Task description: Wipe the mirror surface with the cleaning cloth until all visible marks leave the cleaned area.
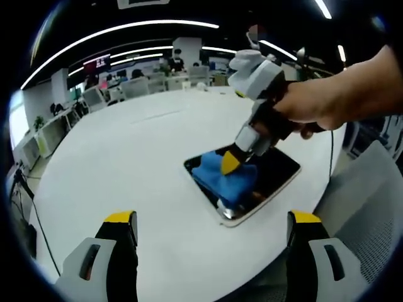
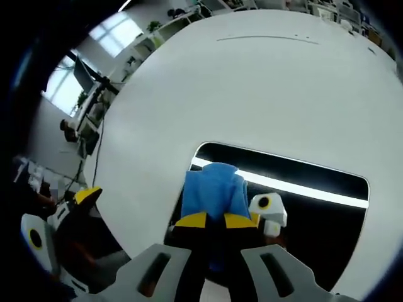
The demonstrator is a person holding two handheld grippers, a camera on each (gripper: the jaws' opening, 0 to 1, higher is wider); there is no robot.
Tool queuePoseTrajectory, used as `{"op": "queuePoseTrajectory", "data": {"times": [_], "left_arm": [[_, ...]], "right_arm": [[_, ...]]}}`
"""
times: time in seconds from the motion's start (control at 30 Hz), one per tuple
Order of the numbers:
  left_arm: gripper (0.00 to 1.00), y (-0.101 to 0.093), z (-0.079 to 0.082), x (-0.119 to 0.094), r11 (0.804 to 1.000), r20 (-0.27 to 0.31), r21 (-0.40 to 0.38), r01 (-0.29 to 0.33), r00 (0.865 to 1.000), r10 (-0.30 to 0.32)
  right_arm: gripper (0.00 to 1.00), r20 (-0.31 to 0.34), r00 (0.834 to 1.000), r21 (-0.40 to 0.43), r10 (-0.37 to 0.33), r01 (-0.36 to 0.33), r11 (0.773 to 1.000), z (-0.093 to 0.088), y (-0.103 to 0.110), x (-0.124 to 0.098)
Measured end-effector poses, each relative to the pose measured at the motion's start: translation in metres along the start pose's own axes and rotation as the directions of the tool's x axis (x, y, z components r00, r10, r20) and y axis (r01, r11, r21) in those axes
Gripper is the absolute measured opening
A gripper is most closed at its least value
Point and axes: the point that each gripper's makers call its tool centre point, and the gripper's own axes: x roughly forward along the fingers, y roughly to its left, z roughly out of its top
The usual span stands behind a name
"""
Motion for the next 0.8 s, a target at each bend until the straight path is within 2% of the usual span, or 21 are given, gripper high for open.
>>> {"op": "queuePoseTrajectory", "data": {"times": [0.1,0.13,0.17,0.23,0.3,0.33,0.4,0.47,0.7,0.8], "left_arm": [[0.99,-0.001,0.005,-0.002,1.0,0.019,-0.006,0.005,1.0,-0.005],[0.99,-0.007,0.018,-0.002,0.998,0.088,-0.035,0.048,0.995,-0.044],[0.99,-0.009,0.024,-0.003,0.997,0.114,-0.046,0.061,0.992,-0.055],[0.99,-0.011,0.023,-0.004,0.998,0.107,-0.012,0.056,0.993,-0.055],[0.99,-0.008,0.015,-0.002,0.999,0.061,-0.024,0.042,0.997,-0.04],[0.99,-0.007,0.014,-0.001,0.999,0.058,-0.027,0.038,0.998,-0.037],[0.99,-0.006,0.016,-0.002,0.999,0.068,-0.033,0.039,0.997,-0.037],[0.99,-0.012,0.021,-0.004,0.997,0.089,-0.03,0.065,0.994,-0.063],[0.99,-0.007,0.013,-0.001,0.999,0.066,-0.04,0.035,0.997,-0.033],[0.99,-0.009,0.013,-0.001,0.999,0.065,0.001,0.034,0.997,-0.034]], "right_arm": [[0.02,-0.003,1.0,0.005,-0.004,0.004,1.0,-0.003,-0.006,-0.003],[0.02,-0.005,1.0,0.004,-0.006,0.006,1.0,-0.004,-0.007,-0.004],[0.02,-0.009,1.0,0.0,-0.011,0.011,1.0,-0.005,-0.01,-0.005],[0.02,-0.013,1.0,-0.003,-0.014,0.014,1.0,-0.006,-0.014,-0.008],[0.02,-0.011,1.0,-0.004,-0.01,0.01,1.0,-0.008,-0.017,-0.01],[0.02,-0.015,1.0,0.0,-0.011,0.011,1.0,-0.009,-0.02,-0.011],[0.02,-0.03,0.999,0.01,-0.023,0.023,1.0,-0.011,-0.026,-0.015],[0.02,-0.028,0.999,0.01,-0.017,0.017,1.0,-0.011,-0.031,-0.016],[0.02,-0.022,1.0,0.032,-0.015,0.016,0.999,-0.016,-0.045,-0.023],[0.02,-0.023,1.0,0.031,-0.022,0.023,0.999,-0.018,-0.053,-0.026]]}}
